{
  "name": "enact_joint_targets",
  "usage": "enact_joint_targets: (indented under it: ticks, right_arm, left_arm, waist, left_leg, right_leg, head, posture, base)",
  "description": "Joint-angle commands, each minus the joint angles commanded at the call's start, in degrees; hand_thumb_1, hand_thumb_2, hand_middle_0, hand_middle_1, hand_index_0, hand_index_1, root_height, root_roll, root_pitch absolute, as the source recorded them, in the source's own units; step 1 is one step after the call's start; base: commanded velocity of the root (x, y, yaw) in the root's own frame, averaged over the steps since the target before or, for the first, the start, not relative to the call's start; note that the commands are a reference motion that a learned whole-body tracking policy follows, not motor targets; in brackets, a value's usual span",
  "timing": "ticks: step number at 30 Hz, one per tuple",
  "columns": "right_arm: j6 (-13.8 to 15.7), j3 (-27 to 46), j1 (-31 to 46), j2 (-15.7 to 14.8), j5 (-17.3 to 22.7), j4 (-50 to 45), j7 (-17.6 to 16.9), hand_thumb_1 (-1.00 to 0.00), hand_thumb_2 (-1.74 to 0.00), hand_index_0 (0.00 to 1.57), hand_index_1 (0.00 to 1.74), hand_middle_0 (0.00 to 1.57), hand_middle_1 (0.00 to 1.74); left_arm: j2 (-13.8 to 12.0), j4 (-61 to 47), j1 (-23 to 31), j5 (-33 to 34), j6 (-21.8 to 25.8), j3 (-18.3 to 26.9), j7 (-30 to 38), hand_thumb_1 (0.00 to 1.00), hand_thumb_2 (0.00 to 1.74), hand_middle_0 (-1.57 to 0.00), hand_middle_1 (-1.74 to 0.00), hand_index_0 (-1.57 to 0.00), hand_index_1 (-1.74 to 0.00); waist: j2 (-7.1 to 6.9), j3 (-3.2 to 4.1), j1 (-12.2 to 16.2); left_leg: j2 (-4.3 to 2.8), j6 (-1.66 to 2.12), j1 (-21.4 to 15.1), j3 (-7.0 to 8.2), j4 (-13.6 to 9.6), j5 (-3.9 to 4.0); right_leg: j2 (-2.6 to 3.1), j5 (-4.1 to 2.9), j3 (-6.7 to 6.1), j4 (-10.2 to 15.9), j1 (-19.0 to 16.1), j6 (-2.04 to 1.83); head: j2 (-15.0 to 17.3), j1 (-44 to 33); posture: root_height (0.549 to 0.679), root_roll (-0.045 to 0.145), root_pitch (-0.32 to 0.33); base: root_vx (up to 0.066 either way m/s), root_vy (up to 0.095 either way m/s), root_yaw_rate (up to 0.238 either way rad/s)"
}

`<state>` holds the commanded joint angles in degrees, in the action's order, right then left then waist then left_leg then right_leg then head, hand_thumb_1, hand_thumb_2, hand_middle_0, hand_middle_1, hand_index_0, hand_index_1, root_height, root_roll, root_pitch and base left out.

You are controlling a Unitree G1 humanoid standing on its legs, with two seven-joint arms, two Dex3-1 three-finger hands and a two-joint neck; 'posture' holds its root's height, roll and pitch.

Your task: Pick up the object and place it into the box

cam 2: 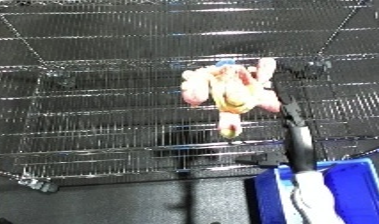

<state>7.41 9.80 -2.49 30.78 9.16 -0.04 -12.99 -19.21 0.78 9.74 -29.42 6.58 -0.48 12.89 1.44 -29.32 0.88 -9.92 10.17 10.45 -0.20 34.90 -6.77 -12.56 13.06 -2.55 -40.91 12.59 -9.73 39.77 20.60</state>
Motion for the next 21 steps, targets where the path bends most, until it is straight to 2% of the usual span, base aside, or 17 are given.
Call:
enact_joint_targets:
  ticks: [4,9,13,16,21]
  right_arm:
    - [-1.8,-1.6,-4.3,6.5,-6.5,1.5,-0.5,0.0,0.0,0.0,0.0,0.0,0.0]
    - [-3.6,-6.2,-10.9,14.5,-10.8,6.2,0.2,0.0,0.0,0.0,0.0,0.0,0.0]
    - [-4.6,-9.9,-15.3,17.7,-11.1,10.2,1.0,0.0,0.0,0.0,0.0,0.0,0.0]
    - [-5.7,-12.9,-18.7,19.4,-10.9,13.6,1.5,0.0,0.0,0.0,0.0,0.0,0.0]
    - [-6.8,-20.2,-28.2,22.7,-11.0,23.2,2.1,0.0,0.0,0.0,0.0,0.0,0.0]
  left_arm:
    - [-0.6,0.5,0.0,-0.3,0.3,-1.4,-0.2,1.0,1.74,-1.57,-1.74,-1.57,-1.74]
    - [-1.5,1.0,-0.2,-1.0,0.8,-3.6,-0.6,1.0,1.74,-1.57,-1.74,-1.57,-1.74]
    - [-2.2,1.2,-0.3,-1.7,1.3,-5.1,-0.8,1.0,1.74,-1.57,-1.74,-1.57,-1.74]
    - [-3.0,1.6,-0.4,-2.2,1.7,-6.2,-0.9,1.0,1.74,-1.57,-1.74,-1.57,-1.74]
    - [-4.4,1.6,-0.5,-3.5,2.8,-7.4,-0.9,1.0,1.74,-1.57,-1.74,-1.57,-1.74]
  waist:
    - [0.03,-0.45,-0.7]
    - [0.28,-0.48,-1.7]
    - [0.82,-0.48,-2.6]
    - [1.26,-0.48,-3.3]
    - [1.95,-0.48,-4.2]
  left_leg:
    - [0.0,-0.03,0.7,-0.04,0.3,-0.32]
    - [-0.02,0.0,2.0,-0.18,0.6,-0.53]
    - [0.03,0.08,2.7,-0.34,0.7,-0.52]
    - [0.09,0.13,3.4,-0.46,0.8,-0.48]
    - [0.18,0.18,5.0,-0.68,1.0,-0.54]
  right_leg:
    - [0.07,-0.19,-0.13,-0.1,1.0,-0.11]
    - [-0.08,-0.47,-0.34,-0.2,2.4,-0.3]
    - [-0.19,-0.69,-0.42,-0.3,3.3,-0.44]
    - [-0.21,-0.9,-0.51,-0.4,4.1,-0.53]
    - [-0.23,-1.28,-0.76,-0.8,6.1,-0.6]
  head:
    - [-0.2,2.4]
    - [-0.5,4.3]
    - [-1.7,5.9]
    - [-4.5,8.5]
    - [-6.2,12.1]
  posture:
    - [0.63,0.058,-0.239]
    - [0.629,0.057,-0.22]
    - [0.628,0.055,-0.21]
    - [0.628,0.053,-0.2]
    - [0.627,0.051,-0.175]
  base:
    - [0.008,0.0,-0.012]
    - [0.002,0.0,-0.001]
    - [0.0,0.004,0.016]
    - [0.0,0.002,0.009]
    - [-0.008,0.004,-0.006]
